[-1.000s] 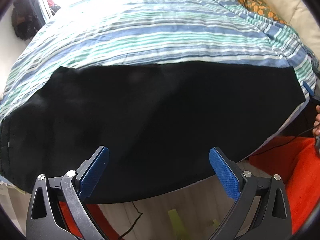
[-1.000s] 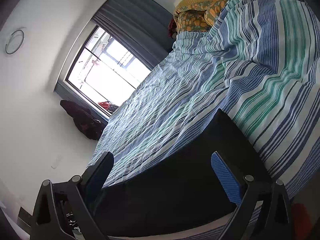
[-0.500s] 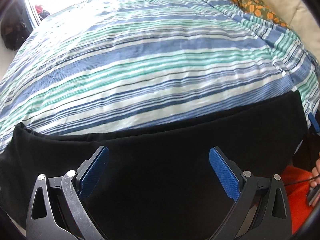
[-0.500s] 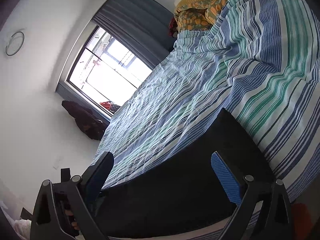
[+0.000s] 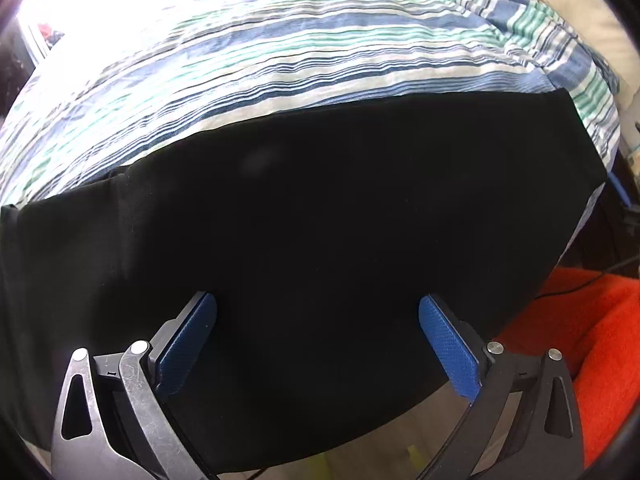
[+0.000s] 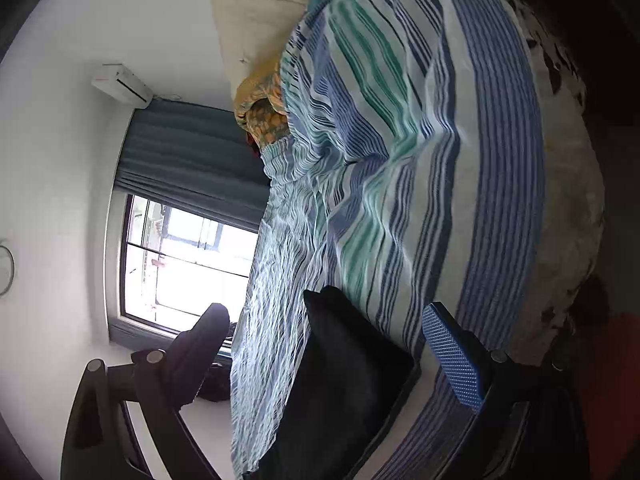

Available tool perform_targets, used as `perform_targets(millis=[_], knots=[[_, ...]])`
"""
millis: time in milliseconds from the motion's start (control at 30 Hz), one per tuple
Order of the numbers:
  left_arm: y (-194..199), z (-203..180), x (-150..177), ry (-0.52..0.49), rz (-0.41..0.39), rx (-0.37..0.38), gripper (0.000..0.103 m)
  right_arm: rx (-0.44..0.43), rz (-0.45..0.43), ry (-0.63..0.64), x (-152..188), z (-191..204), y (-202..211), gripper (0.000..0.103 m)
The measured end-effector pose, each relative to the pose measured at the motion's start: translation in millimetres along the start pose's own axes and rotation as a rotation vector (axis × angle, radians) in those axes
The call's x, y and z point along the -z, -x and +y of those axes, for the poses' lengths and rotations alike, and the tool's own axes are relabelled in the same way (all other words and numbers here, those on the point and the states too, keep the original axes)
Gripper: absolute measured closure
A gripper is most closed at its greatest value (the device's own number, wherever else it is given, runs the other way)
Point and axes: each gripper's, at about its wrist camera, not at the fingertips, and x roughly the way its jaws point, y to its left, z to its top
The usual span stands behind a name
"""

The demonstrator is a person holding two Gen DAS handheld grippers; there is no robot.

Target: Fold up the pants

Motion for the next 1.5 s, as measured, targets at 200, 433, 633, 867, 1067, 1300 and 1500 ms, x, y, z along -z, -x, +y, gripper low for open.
perform_targets(millis=[200,433,633,867,1067,1300,1500], knots=[[0.2,-0.4,3.2,0.000,-0.014,-0.001,0.002,0.110,0.163,0.163,26.6,21.9,-15.6,0.006],[0.1,-2.6,4.5,-0.001,-0.015,-0.005,0.002,0.090,0.295,0.107,36.2,7.5,-46.9,0.007],[-1.2,-4.1,3.5,-0.003,-0.016,-0.014,0.001,0.062,0.407,0.119,50.4,7.6,-70.6,0.007],[-3.6,-4.5,1.3,-0.006,-0.015,-0.013,0.001,0.040,0.296,0.105,35.1,10.0,-56.2,0.007],[-6.4,-6.3,-0.5,-0.005,-0.016,-0.020,0.000,0.013,0.167,0.031,17.4,-1.4,-32.9,0.007],[-6.7,-4.9,0.3,-0.010,-0.020,-0.015,0.001,0.005,0.088,-0.006,9.7,-9.7,-21.4,0.007],[-6.6,-5.2,-0.5,-0.006,-0.017,-0.014,0.001,0.045,0.201,0.058,20.8,-2.7,-38.9,0.007]])
